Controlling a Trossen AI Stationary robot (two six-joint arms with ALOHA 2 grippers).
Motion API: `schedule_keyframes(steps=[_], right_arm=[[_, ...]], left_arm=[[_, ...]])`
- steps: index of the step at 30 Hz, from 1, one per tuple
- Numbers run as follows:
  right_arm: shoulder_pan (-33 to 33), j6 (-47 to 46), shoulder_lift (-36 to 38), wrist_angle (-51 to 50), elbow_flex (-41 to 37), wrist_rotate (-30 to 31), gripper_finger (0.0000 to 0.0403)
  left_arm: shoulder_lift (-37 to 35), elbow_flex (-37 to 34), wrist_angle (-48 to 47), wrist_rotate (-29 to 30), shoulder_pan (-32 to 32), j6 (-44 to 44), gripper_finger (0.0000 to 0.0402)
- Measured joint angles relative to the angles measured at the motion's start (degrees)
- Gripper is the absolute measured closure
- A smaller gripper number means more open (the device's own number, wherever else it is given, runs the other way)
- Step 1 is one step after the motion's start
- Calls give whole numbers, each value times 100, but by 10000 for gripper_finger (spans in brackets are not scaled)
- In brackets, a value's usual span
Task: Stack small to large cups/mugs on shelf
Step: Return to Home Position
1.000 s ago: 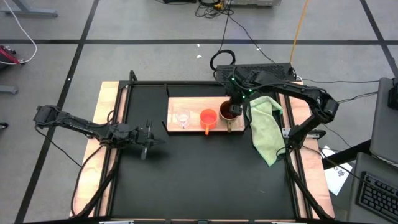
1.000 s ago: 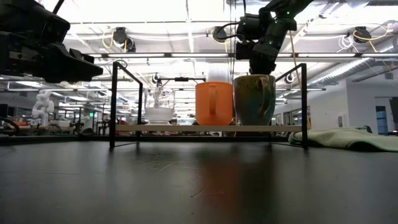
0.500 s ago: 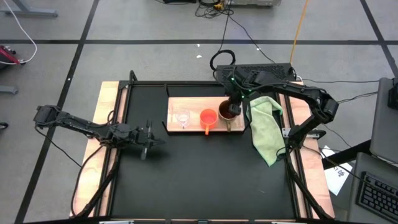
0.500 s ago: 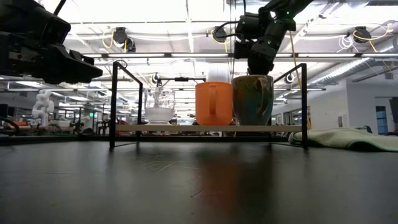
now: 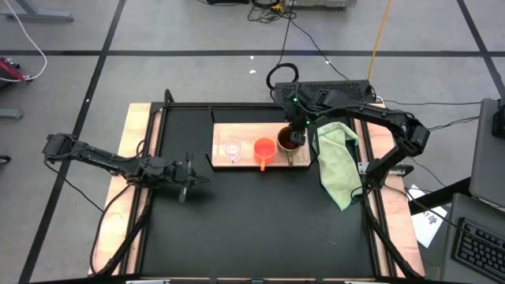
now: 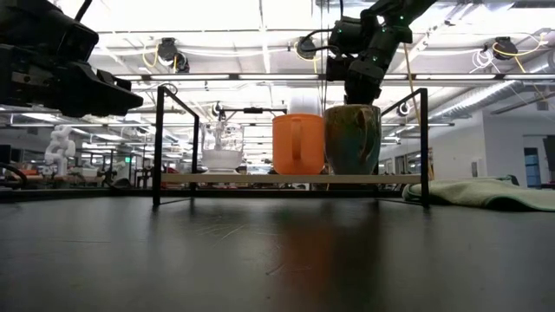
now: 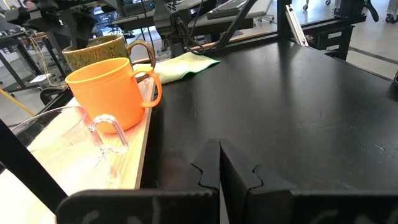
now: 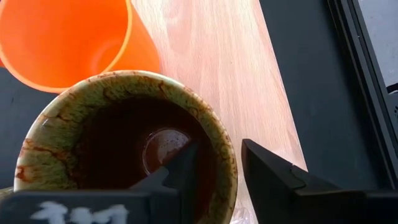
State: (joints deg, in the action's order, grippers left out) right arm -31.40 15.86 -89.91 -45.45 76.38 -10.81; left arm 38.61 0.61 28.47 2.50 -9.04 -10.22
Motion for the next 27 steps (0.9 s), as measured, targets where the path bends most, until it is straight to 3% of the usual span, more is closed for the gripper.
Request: schedule_keyframes(steps=[14, 27], right_arm=[[0, 2, 182, -54, -4, 0, 275], [51, -165, 953, -147, -4, 2, 275]], left_arm=[[0, 1, 2, 0, 0, 0, 398], [-1, 1, 110, 2, 0, -1, 398]])
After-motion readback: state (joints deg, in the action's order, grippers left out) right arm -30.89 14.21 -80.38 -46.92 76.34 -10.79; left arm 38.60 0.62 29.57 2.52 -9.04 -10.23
